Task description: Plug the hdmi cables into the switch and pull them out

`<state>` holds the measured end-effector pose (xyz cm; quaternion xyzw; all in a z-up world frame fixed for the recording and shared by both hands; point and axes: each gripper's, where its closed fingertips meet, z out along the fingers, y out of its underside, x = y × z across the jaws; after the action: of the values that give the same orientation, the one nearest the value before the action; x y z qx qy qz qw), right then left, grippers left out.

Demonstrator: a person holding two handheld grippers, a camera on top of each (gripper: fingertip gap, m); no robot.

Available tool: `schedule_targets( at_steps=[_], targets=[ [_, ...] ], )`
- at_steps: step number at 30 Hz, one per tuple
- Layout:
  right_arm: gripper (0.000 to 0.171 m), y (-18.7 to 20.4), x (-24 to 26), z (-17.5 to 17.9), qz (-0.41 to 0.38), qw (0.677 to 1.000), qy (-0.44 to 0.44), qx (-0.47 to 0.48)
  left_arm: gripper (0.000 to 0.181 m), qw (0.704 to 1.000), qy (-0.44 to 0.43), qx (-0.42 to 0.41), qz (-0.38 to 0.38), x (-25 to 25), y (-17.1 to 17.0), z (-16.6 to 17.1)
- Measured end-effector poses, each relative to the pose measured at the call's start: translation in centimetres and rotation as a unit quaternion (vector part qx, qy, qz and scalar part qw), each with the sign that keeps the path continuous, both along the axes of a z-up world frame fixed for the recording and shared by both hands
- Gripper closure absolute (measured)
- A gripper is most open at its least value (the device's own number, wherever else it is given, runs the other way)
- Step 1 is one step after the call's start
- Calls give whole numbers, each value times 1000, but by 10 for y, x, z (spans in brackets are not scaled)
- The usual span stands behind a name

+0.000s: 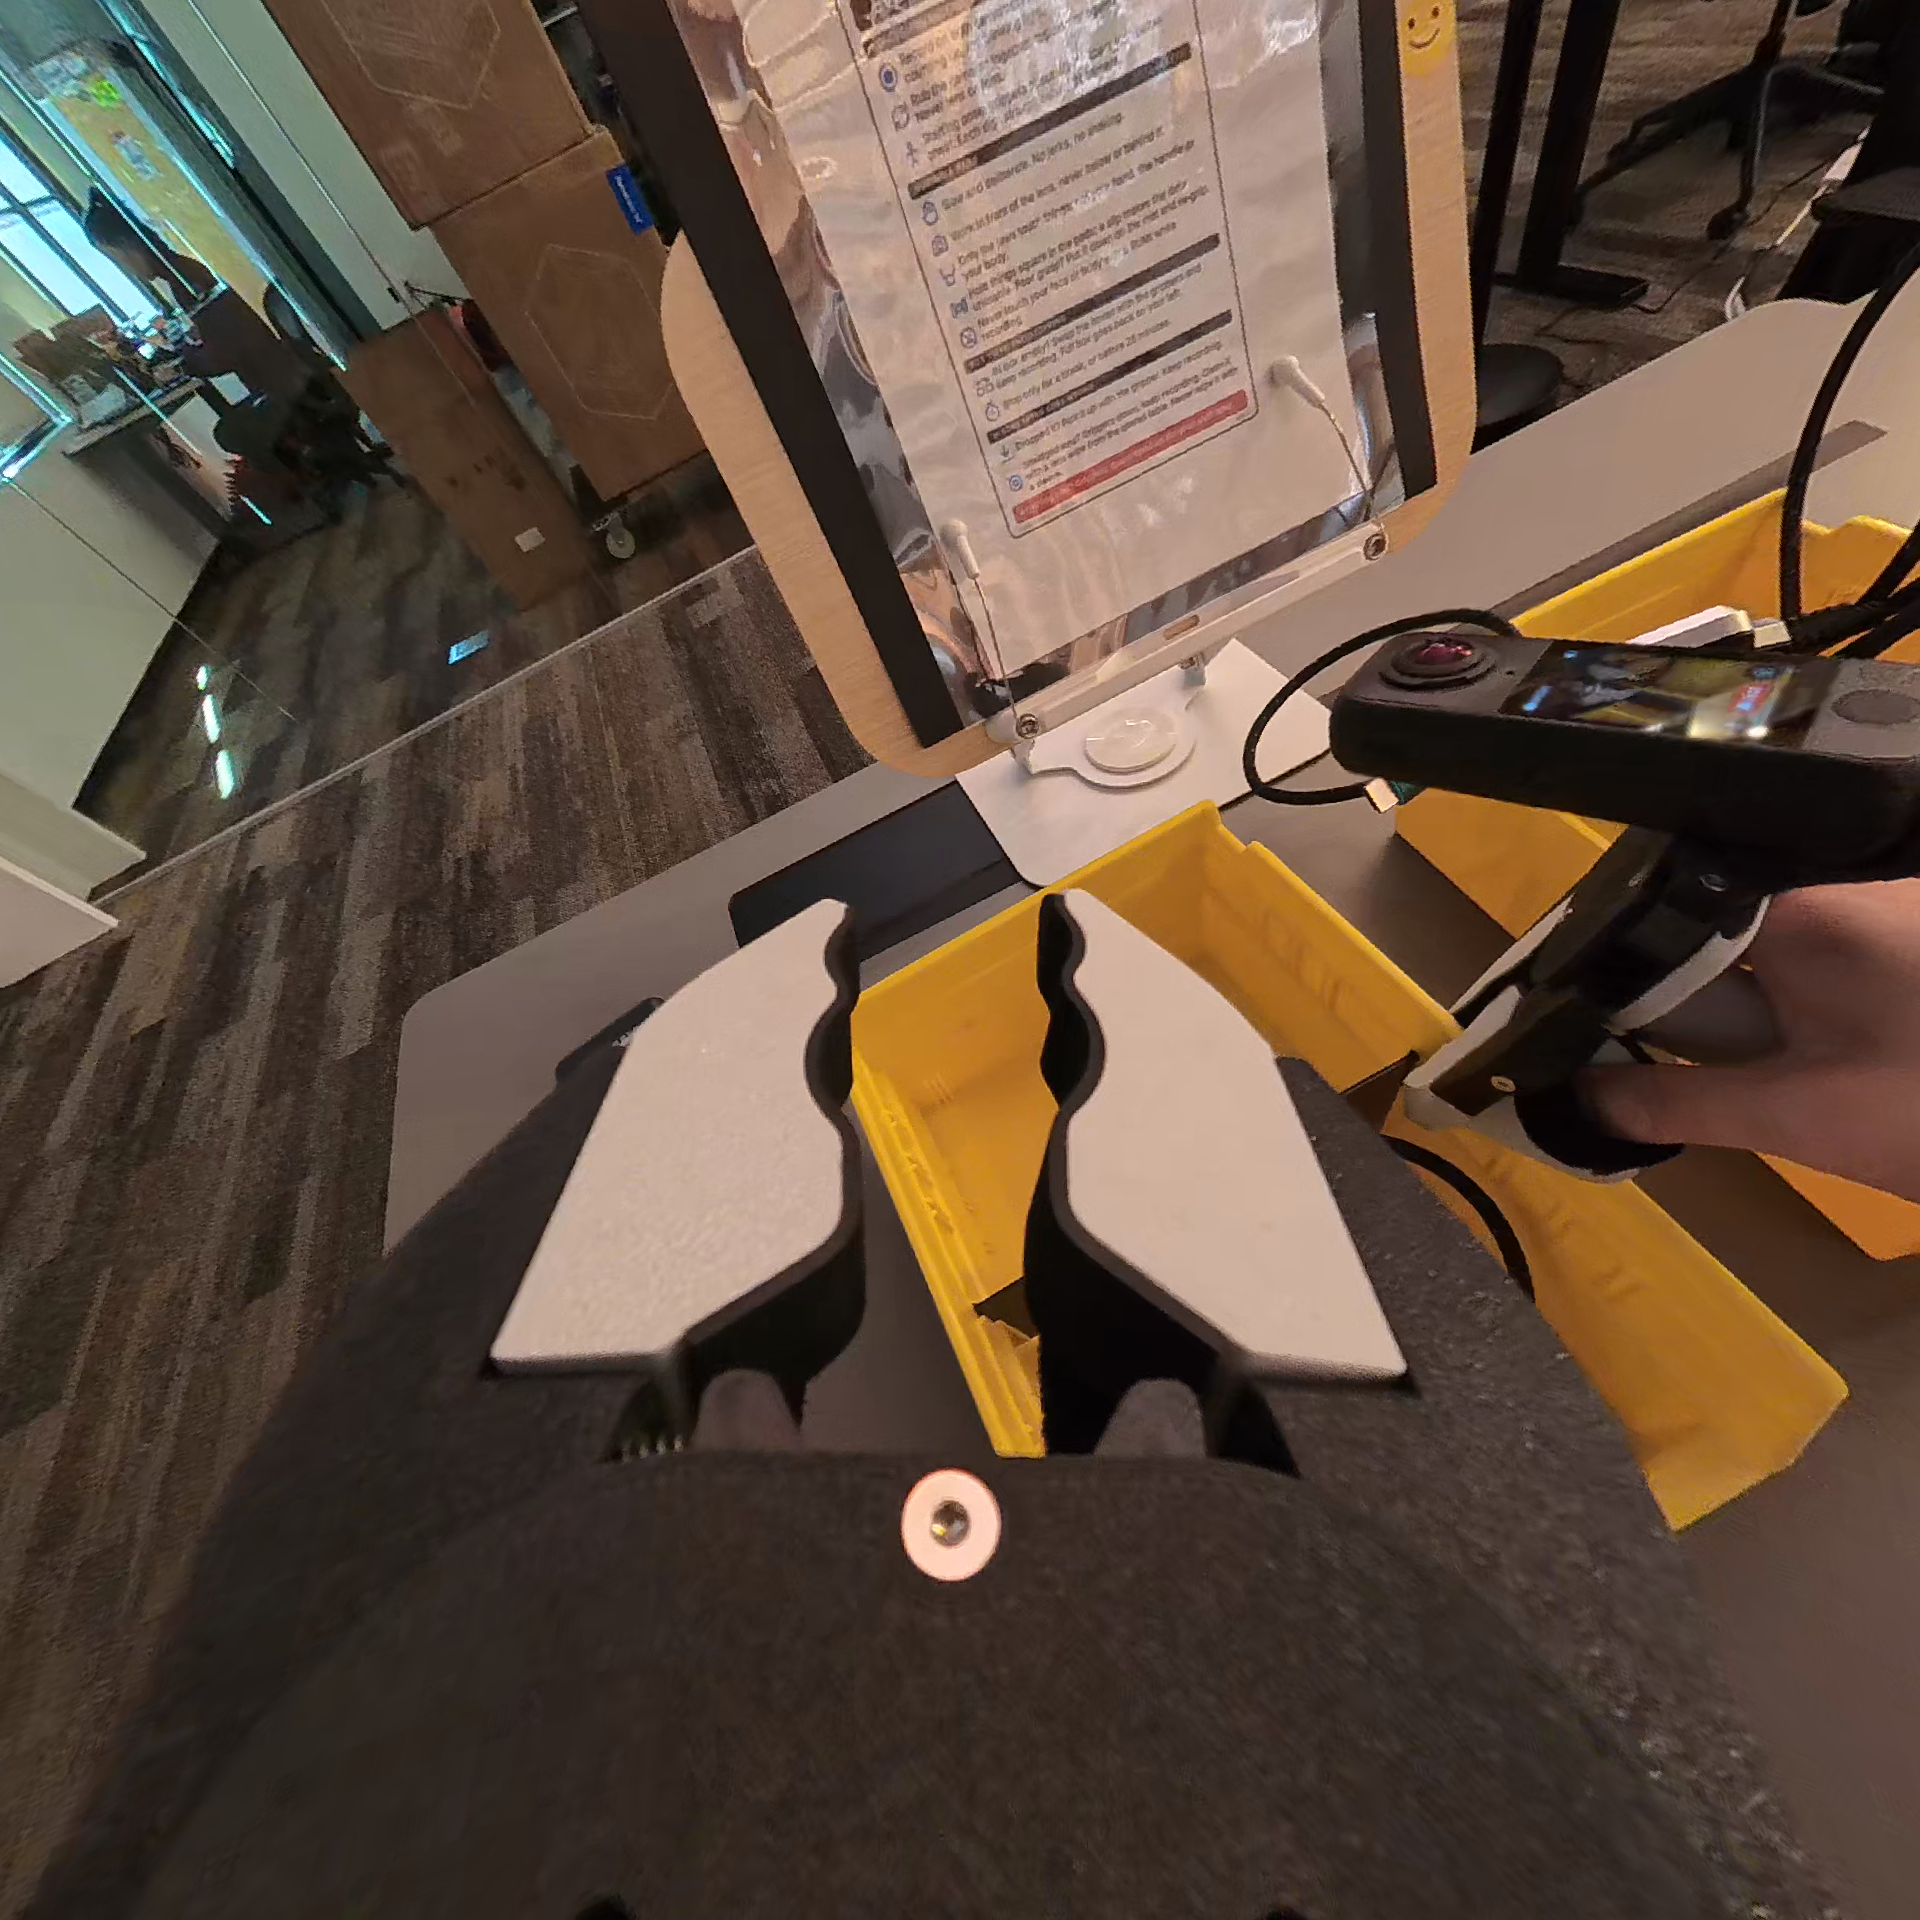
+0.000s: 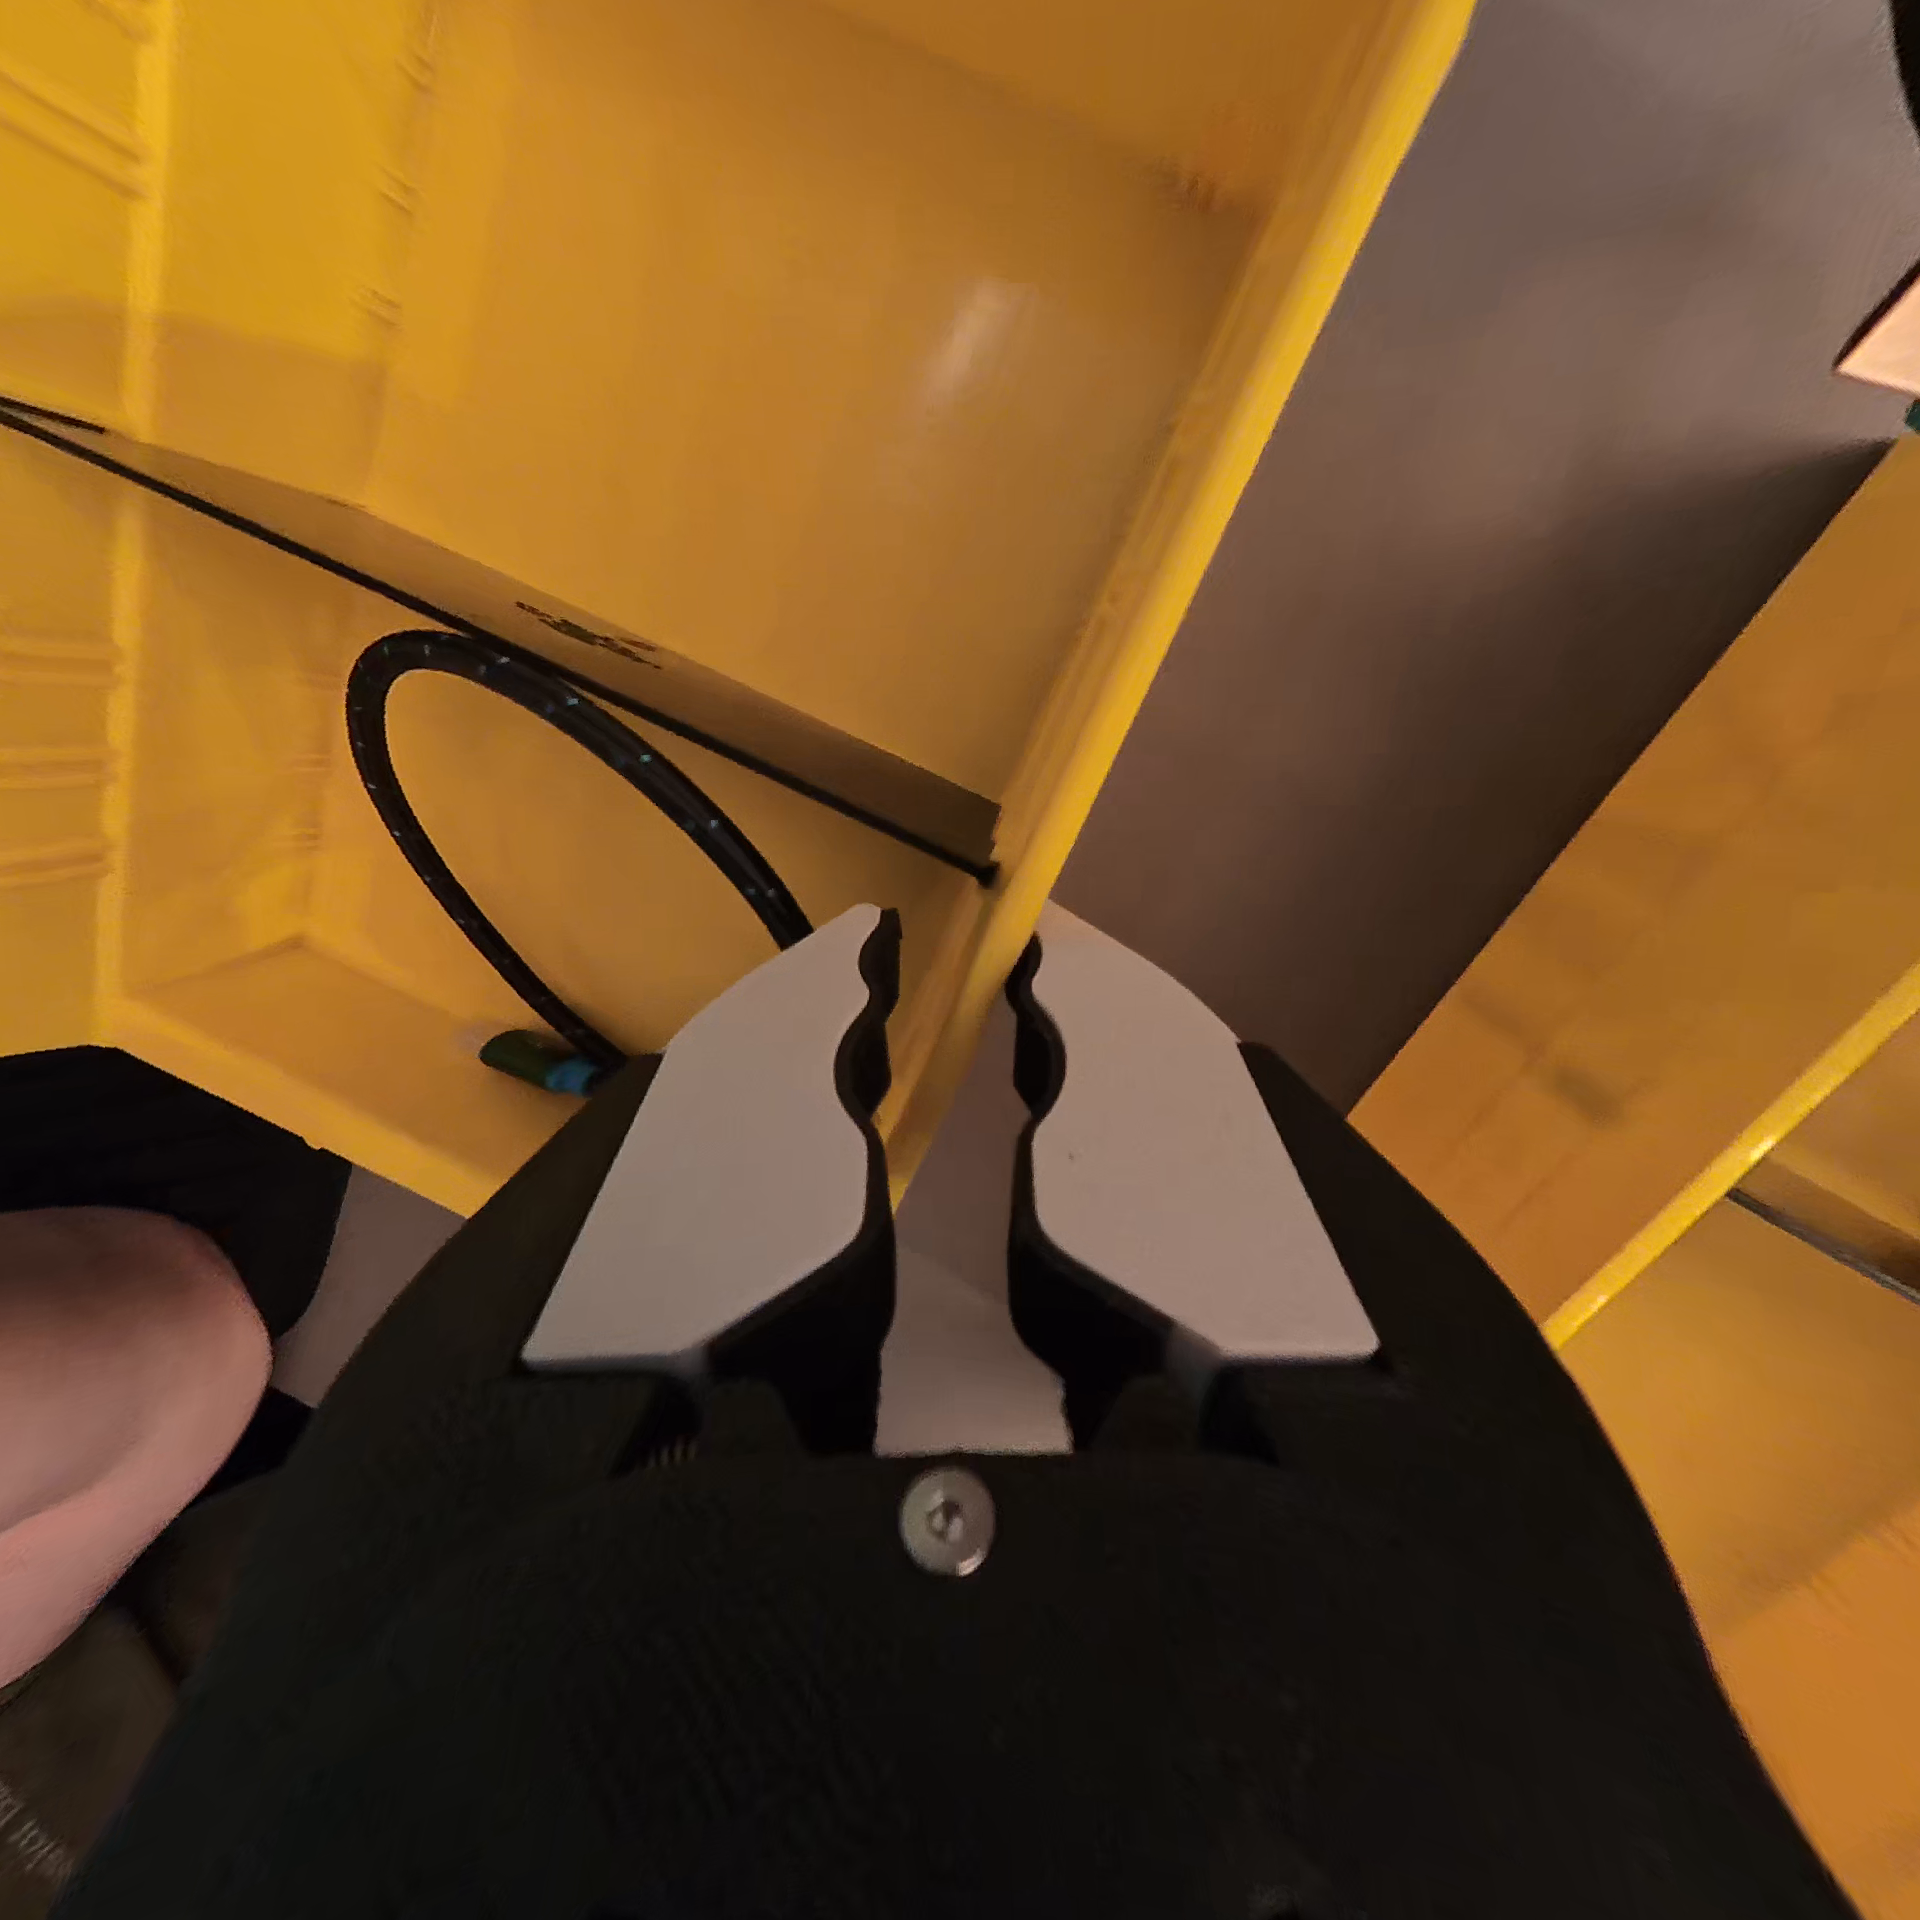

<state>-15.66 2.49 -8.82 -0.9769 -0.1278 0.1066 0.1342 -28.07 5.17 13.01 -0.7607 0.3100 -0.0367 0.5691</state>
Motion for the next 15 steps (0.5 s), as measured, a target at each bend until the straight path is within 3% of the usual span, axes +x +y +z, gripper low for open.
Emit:
schedule_targets(
  at_steps=[10, 15],
  targets=[
    [160, 6, 3, -24, -32, 998, -48, -30, 148, 999, 13, -29, -29, 8, -5, -11],
    [164, 14, 0, -24, -56, 997, -12, -48, 148, 998, 18, -37, -39, 11, -9, -13]
  ],
)
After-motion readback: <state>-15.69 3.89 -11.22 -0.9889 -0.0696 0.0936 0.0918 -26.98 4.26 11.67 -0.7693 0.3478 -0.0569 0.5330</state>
